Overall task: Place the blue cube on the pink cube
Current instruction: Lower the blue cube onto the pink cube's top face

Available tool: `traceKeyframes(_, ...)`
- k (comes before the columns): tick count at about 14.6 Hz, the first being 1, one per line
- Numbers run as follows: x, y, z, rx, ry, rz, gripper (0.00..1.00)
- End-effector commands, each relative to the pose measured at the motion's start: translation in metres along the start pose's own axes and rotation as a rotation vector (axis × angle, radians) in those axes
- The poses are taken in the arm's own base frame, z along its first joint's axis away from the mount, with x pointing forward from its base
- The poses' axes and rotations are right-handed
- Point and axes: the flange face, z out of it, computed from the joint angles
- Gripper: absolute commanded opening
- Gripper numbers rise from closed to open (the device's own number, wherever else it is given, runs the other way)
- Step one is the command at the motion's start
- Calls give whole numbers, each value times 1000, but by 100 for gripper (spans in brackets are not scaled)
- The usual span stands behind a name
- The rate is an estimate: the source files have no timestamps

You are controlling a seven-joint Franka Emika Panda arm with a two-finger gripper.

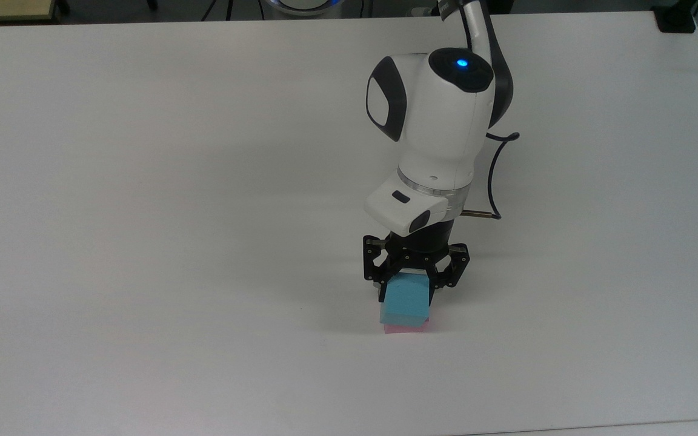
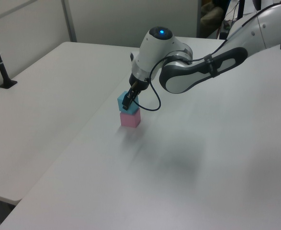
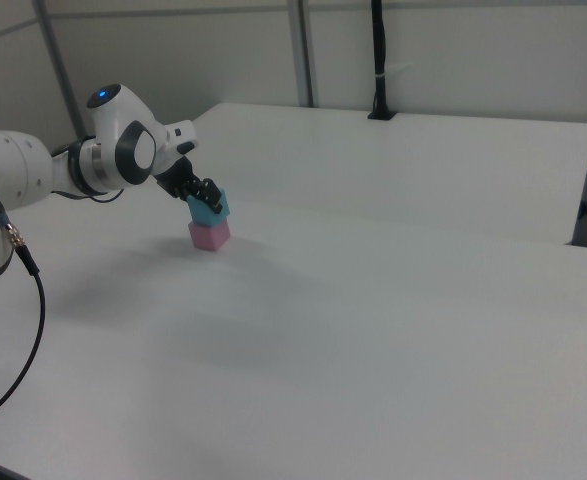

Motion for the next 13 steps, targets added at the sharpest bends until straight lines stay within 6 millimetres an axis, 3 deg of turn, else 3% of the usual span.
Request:
traceKeyframes(1,-2,4,-8,21,-18,14,68)
traceKeyframes(7,3,18,-20,50,-71,8,64)
traceKeyframes(13,6,19,-32,67,-83,-2,64)
